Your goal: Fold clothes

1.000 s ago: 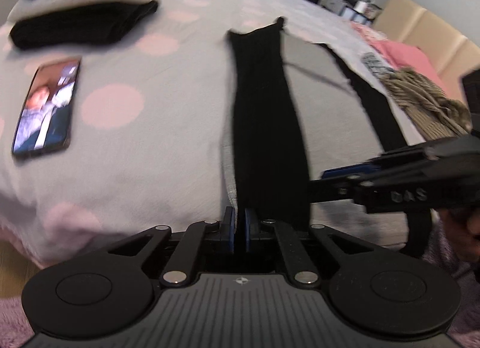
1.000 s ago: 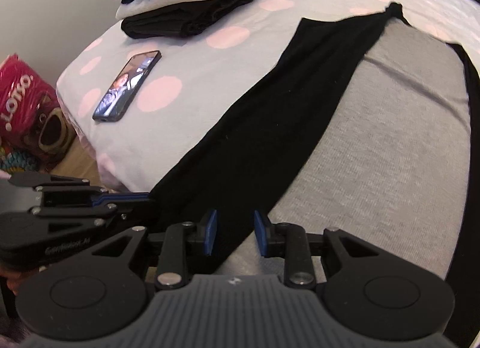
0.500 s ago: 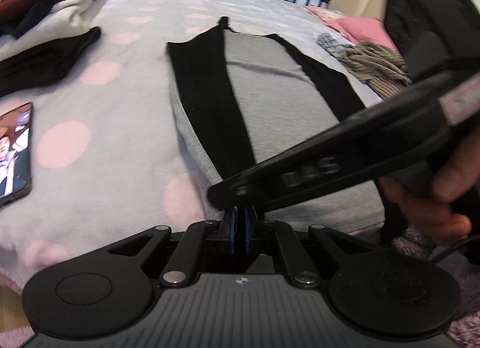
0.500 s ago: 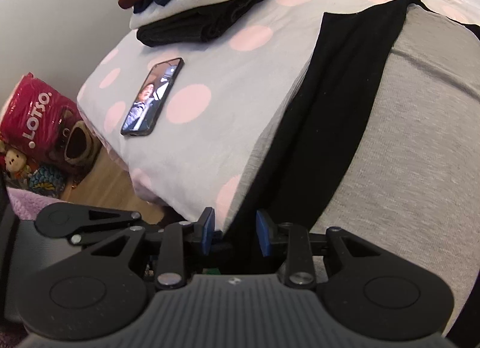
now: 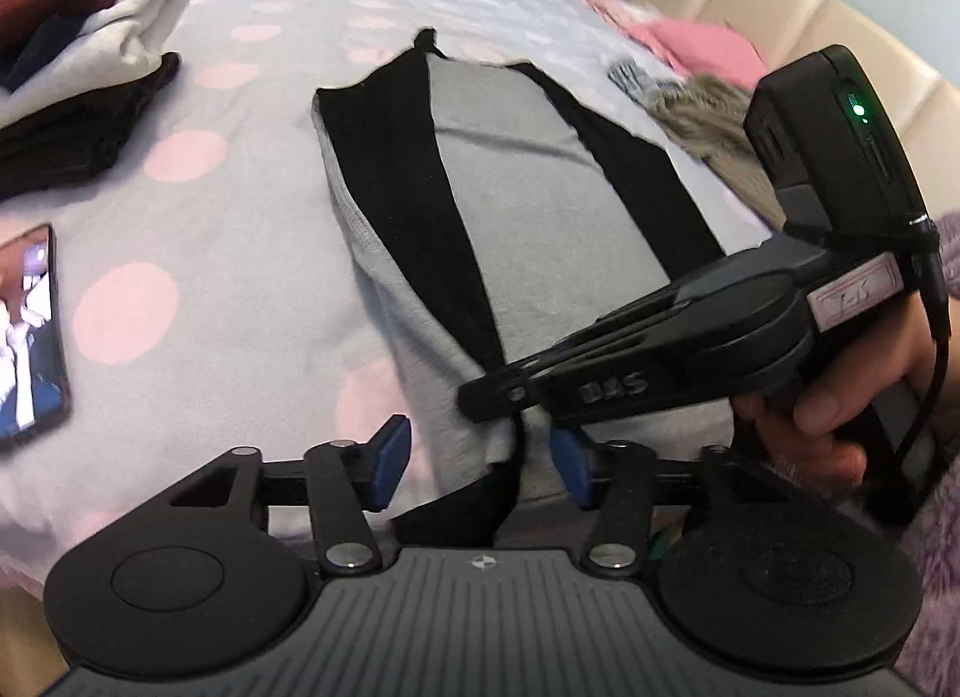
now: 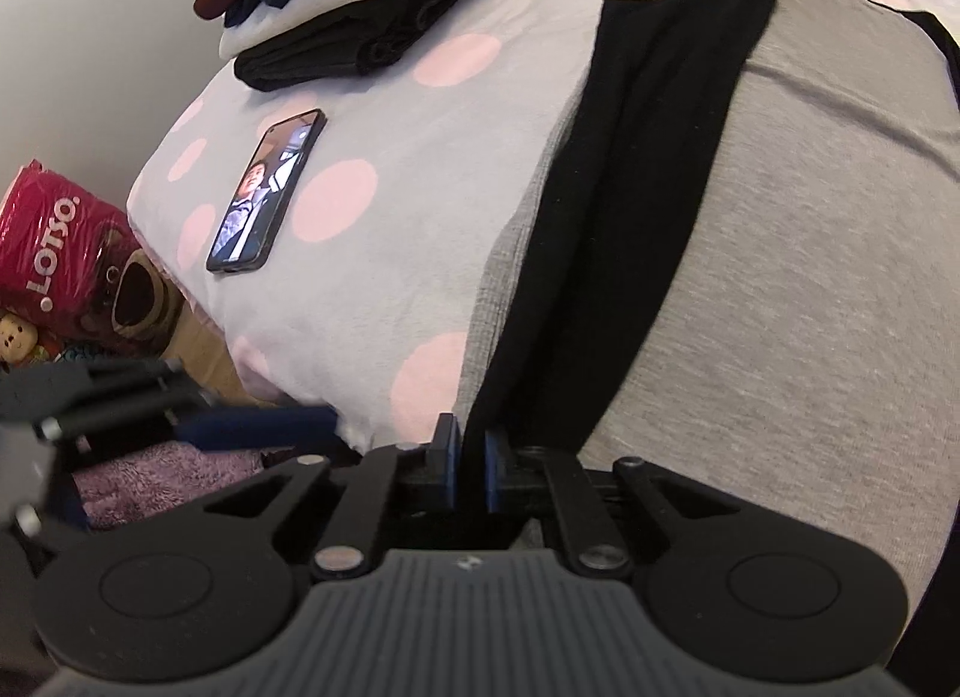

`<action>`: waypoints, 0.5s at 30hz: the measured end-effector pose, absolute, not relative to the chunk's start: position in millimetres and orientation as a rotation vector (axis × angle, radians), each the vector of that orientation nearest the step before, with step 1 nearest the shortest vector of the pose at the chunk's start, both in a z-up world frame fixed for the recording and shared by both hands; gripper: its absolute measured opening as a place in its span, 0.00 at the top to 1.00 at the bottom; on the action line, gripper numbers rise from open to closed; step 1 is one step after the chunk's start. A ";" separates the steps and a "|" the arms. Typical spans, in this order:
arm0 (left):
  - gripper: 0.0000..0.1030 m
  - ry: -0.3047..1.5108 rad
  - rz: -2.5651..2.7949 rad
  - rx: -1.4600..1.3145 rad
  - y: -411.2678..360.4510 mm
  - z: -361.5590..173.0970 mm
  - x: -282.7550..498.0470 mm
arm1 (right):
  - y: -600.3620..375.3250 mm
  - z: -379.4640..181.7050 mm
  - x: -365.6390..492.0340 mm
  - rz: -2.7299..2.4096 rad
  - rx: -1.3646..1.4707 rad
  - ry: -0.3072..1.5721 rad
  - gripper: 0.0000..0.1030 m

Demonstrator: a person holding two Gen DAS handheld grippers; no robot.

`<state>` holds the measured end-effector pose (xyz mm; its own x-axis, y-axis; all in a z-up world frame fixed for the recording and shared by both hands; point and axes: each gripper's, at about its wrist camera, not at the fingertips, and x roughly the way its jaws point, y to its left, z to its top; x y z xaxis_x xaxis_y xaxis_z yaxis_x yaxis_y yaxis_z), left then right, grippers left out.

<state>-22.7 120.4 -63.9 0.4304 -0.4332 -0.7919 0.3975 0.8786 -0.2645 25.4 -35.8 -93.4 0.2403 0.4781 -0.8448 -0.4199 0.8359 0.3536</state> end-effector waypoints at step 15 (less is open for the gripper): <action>0.51 1.004 -0.410 0.031 114.0 -73.4 -20.1 | -52.2 -101.2 28.2 0.586 0.061 1.193 0.90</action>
